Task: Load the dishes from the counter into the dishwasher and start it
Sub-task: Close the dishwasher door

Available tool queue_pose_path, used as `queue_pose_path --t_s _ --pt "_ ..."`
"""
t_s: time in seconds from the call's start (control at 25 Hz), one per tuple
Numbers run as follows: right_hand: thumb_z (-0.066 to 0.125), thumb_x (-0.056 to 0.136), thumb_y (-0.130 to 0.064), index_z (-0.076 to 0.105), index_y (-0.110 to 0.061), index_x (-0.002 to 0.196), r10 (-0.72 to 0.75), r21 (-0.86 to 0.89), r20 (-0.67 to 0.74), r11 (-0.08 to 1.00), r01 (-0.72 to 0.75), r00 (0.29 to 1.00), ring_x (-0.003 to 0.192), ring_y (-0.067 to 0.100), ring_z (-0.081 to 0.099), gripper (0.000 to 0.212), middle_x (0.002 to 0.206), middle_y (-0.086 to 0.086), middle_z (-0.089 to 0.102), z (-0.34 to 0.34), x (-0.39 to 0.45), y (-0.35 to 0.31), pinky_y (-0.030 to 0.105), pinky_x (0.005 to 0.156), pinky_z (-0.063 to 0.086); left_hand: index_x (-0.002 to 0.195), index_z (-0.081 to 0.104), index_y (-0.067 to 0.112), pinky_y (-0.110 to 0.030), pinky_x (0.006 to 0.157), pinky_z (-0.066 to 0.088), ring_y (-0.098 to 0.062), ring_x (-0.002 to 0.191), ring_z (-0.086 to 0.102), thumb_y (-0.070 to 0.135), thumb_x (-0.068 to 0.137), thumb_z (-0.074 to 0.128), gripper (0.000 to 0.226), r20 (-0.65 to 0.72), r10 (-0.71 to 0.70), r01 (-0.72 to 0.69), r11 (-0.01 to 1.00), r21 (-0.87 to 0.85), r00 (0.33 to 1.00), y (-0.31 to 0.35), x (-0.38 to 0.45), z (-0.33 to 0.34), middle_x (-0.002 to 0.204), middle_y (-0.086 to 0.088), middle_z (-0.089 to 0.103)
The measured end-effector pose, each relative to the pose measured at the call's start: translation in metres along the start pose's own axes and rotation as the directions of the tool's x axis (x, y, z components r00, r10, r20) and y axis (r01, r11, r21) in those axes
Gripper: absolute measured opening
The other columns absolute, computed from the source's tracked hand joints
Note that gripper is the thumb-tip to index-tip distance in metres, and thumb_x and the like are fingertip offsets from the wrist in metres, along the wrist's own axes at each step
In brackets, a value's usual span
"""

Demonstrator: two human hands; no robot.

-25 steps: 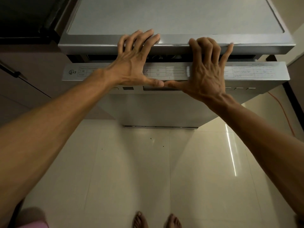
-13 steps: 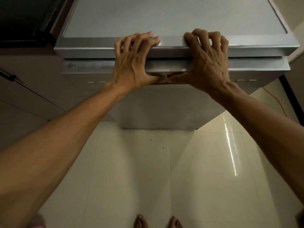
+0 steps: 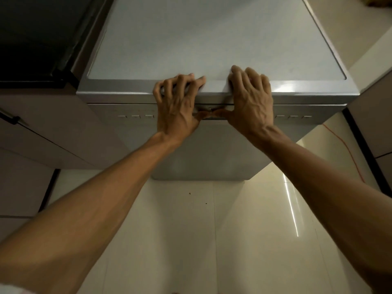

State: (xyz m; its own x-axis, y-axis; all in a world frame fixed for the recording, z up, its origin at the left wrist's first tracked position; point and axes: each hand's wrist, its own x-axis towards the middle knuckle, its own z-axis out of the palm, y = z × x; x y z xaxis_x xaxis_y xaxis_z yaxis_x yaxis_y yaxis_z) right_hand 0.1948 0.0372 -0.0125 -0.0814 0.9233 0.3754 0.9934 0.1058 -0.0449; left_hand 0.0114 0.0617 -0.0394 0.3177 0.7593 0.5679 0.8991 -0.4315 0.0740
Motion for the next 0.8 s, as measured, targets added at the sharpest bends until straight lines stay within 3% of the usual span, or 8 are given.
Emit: queue_pose_path --t_s 0.12,0.2,0.28,0.44,0.6,0.8 --pt "0.073 0.069 -0.064 0.023 -0.009 0.150 -0.012 -0.029 0.198 0.999 0.018 0.980 0.146 0.036 0.019 0.110 0.159 0.011 0.023 -0.006 0.004 0.001 0.053 0.118 0.017 0.148 0.030 0.030 -0.049 0.110 0.019 -0.031 0.135 0.032 0.064 0.071 0.066 0.092 0.270 -0.017 0.006 0.999 0.039 0.963 0.006 0.006 -0.016 0.151 -0.008 0.034" --pt "0.078 0.069 -0.056 0.011 -0.011 0.154 -0.030 -0.043 0.307 0.998 0.045 0.951 0.148 0.035 0.010 0.117 0.162 0.010 0.012 -0.016 0.008 0.003 0.052 0.120 0.013 0.155 0.010 0.031 -0.052 0.118 0.006 -0.031 0.148 0.009 0.061 0.073 0.069 0.105 0.488 -0.013 0.002 1.000 0.024 0.873 0.007 0.015 -0.031 0.162 -0.009 0.009" --pt "0.079 0.070 -0.053 0.003 -0.013 0.155 -0.024 -0.036 0.407 0.998 0.042 0.913 0.149 0.034 0.003 0.121 0.164 0.007 0.004 -0.028 0.015 0.003 0.051 0.121 0.010 0.155 -0.001 0.031 -0.050 0.119 -0.002 -0.028 0.150 -0.005 0.061 0.078 0.067 0.108 0.616 0.013 -0.007 1.000 -0.012 0.788 0.002 0.026 -0.046 0.164 -0.006 -0.006" --pt "0.074 0.075 -0.055 0.004 -0.016 0.156 0.027 0.007 0.552 0.999 -0.037 0.833 0.149 0.031 0.008 0.114 0.164 0.004 0.004 -0.043 0.031 -0.001 0.050 0.120 0.015 0.156 0.000 0.032 -0.045 0.120 0.002 -0.024 0.151 -0.006 0.060 0.085 0.060 0.097 0.750 0.094 -0.004 0.993 -0.121 0.655 -0.009 0.049 -0.064 0.164 -0.002 -0.009" --pt "0.074 0.075 -0.053 0.010 -0.016 0.155 0.027 0.023 0.610 0.998 -0.052 0.792 0.143 0.032 0.023 0.109 0.162 0.004 0.014 -0.053 0.044 0.000 0.051 0.114 0.029 0.156 0.005 0.031 -0.045 0.120 0.006 -0.025 0.151 -0.003 0.052 0.086 0.063 0.093 0.791 0.118 0.036 0.984 -0.173 0.601 -0.012 0.066 -0.068 0.164 -0.002 -0.006" --pt "0.064 0.083 -0.059 0.000 -0.015 0.156 0.014 0.083 0.679 0.992 -0.097 0.734 0.150 0.029 0.004 0.106 0.164 0.002 0.002 -0.057 0.052 0.002 0.050 0.119 0.016 0.156 0.004 0.026 -0.042 0.120 0.004 -0.022 0.151 -0.004 0.052 0.096 0.048 0.079 0.829 0.124 0.100 0.972 -0.211 0.545 -0.013 0.082 -0.065 0.164 0.002 -0.007"
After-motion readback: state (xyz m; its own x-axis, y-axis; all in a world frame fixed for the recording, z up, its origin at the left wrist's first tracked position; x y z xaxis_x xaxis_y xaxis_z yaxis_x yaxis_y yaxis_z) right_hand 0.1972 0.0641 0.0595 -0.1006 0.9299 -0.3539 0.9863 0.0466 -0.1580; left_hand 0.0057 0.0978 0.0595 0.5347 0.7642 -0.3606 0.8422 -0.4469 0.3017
